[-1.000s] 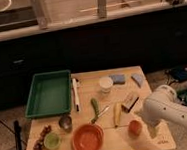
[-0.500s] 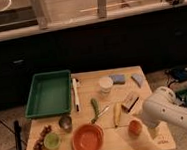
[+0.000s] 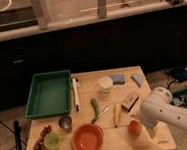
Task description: Place apple in paper cup
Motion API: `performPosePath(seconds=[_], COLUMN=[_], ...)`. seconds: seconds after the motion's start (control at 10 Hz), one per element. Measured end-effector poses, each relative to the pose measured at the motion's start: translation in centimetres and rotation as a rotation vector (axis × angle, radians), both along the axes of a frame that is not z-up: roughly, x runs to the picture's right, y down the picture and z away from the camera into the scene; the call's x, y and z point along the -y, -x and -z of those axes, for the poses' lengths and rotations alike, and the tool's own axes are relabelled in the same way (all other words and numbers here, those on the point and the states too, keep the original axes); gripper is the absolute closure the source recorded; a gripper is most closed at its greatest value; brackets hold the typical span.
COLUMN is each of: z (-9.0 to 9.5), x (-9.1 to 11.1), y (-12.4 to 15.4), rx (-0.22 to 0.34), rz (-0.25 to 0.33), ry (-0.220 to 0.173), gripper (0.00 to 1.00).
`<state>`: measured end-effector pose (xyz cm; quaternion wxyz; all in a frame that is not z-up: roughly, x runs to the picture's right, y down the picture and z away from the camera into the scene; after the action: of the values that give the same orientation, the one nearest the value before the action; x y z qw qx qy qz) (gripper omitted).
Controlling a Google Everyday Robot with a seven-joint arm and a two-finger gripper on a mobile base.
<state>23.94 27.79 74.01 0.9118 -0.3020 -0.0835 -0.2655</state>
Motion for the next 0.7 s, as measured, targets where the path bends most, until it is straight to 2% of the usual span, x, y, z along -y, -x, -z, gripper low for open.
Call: performPosePath(seconds=[0.3,0.7], z=[-0.54,-0.87], x=[-0.03,0.00], y=[0.49,1.04], rx=[0.026,0.054], rz=[0.026,0.055], ry=[0.005,0.014], gripper=[0.20,0.30])
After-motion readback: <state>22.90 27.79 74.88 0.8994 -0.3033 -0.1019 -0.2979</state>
